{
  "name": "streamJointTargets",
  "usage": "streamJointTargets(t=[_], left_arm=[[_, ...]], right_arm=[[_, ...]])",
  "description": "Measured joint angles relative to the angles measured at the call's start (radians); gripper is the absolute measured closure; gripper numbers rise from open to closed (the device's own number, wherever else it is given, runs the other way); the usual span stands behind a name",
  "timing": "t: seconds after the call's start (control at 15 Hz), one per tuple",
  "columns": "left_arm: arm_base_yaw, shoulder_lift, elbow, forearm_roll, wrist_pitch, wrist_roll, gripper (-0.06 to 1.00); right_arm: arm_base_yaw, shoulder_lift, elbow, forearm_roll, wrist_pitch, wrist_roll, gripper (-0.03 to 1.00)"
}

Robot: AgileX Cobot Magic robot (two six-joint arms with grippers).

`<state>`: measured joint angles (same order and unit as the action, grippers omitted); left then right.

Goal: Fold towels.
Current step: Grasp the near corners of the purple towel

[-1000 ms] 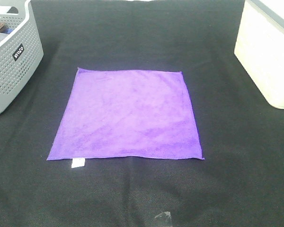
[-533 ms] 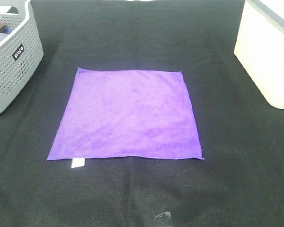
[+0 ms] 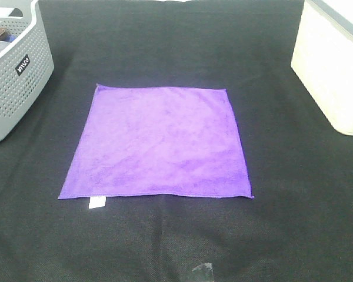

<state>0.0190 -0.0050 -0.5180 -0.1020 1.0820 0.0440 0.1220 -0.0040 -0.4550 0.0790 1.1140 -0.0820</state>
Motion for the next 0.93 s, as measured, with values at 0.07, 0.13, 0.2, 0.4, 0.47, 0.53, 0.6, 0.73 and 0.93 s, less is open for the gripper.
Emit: streamJointTargets(t=[0.07,0.13,0.2,0.4,0.47,0.53,0.6,0.73,0.93], left_arm=[[0.0,0.0,0.0,0.0,0.0,0.0,-0.04],[0.0,0.0,0.0,0.0,0.0,0.0,-0.04],[0.0,0.0,0.0,0.0,0.0,0.0,-0.04],[0.0,0.0,0.0,0.0,0.0,0.0,-0.04],[0.0,0.0,0.0,0.0,0.0,0.0,-0.04],[0.0,0.0,0.0,0.0,0.0,0.0,-0.04],[0.0,0.0,0.0,0.0,0.0,0.0,-0.04],[0.0,0.0,0.0,0.0,0.0,0.0,-0.04],[0.0,0.0,0.0,0.0,0.0,0.0,-0.04]], right_arm=[[0.0,0.0,0.0,0.0,0.0,0.0,0.0],[0.0,0.0,0.0,0.0,0.0,0.0,0.0],[0.0,0.0,0.0,0.0,0.0,0.0,0.0],[0.0,0.0,0.0,0.0,0.0,0.0,0.0],[0.0,0.0,0.0,0.0,0.0,0.0,0.0],[0.0,0.0,0.0,0.0,0.0,0.0,0.0],[0.0,0.0,0.0,0.0,0.0,0.0,0.0],[0.0,0.0,0.0,0.0,0.0,0.0,0.0],[0.0,0.0,0.0,0.0,0.0,0.0,0.0]])
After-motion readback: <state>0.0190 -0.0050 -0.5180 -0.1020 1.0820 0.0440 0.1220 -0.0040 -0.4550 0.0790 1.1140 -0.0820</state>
